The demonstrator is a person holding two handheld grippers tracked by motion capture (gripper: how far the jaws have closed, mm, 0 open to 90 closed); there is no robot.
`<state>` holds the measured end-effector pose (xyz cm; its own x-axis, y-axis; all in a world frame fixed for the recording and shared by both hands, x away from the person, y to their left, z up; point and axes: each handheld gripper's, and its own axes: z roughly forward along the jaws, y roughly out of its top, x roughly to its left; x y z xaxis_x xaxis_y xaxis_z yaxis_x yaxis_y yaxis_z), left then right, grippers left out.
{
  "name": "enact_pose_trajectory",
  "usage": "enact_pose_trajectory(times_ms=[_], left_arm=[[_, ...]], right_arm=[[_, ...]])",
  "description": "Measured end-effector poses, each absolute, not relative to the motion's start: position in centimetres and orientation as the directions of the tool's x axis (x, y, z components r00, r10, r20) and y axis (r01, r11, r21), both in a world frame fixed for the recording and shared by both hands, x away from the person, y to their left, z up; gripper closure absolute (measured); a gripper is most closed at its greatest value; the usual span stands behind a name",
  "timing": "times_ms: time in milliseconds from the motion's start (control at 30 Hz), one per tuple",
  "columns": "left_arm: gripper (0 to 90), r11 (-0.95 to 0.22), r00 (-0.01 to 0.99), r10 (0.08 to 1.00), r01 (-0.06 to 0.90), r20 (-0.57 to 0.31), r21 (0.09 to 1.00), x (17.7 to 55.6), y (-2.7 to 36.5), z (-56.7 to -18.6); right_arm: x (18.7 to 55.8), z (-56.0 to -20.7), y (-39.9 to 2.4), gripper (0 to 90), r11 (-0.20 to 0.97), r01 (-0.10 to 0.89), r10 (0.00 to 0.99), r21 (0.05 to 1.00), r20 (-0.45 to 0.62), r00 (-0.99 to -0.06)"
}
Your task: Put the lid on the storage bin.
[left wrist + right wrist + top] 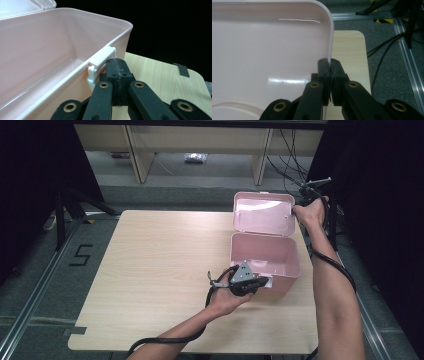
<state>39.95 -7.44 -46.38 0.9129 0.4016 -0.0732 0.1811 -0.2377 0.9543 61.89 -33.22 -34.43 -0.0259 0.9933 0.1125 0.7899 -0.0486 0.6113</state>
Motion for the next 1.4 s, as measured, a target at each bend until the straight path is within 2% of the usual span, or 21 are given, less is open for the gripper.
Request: enact_pose_trajectory(times_ms=[267, 433, 567, 933, 1000, 1033, 1100, 1167, 1233, 1400], left_arm=[[90.0, -0.236, 0.912, 0.403, 0.185, -0.077, 0.954, 40.0, -7.4, -46.4], [90.0, -0.237, 0.912, 0.402, 0.185, -0.078, 0.954, 40.0, -7.4, -46.4], [90.0, -0.239, 0.912, 0.403, 0.187, -0.078, 0.953, 39.9, -7.4, -46.3], [90.0, -0.238, 0.911, 0.404, 0.188, -0.079, 0.953, 39.9, -7.4, -46.4], [90.0, -0.234, 0.911, 0.406, 0.187, -0.079, 0.954, 39.9, -7.5, -46.4], [90.0, -0.235, 0.911, 0.406, 0.186, -0.078, 0.954, 39.9, -7.5, -46.4], [90.0, -0.235, 0.911, 0.406, 0.186, -0.077, 0.954, 39.9, -7.5, -46.4], [90.0, -0.239, 0.911, 0.405, 0.186, -0.076, 0.953, 39.9, -7.4, -46.3], [90.0, -0.240, 0.911, 0.406, 0.186, -0.075, 0.953, 39.9, -7.4, -46.3], [90.0, -0.238, 0.909, 0.409, 0.185, -0.075, 0.954, 39.9, -7.5, -46.4]], right_arm=[[61.2, -33.7, -33.1, 89.8, -0.080, 0.776, 0.990, 0.625, 0.142, -0.013], [60.4, -33.9, -33.7, 89.8, -0.007, 0.734, 0.995, 0.679, 0.079, -0.064], [60.0, -33.6, -33.5, 89.8, -0.033, 0.733, 0.993, 0.680, 0.103, -0.051], [58.7, -33.0, -33.7, 89.9, -0.007, 0.695, 0.994, 0.719, 0.081, -0.074], [58.2, -33.1, -33.5, 89.9, -0.039, 0.674, 0.993, 0.738, 0.103, -0.056], [58.1, -33.1, -33.8, 89.9, 0.016, 0.661, 0.994, 0.750, 0.061, -0.094], [57.6, -33.1, -33.4, 89.9, -0.045, 0.649, 0.992, 0.759, 0.108, -0.057], [57.3, -33.1, -33.7, 89.9, -0.011, 0.624, 0.994, 0.782, 0.077, -0.078], [57.0, -33.0, -33.5, 89.9, -0.043, 0.623, 0.992, 0.781, 0.105, -0.063], [56.3, -33.3, -33.7, 89.9, -0.034, 0.575, 0.994, 0.817, 0.086, -0.062]])
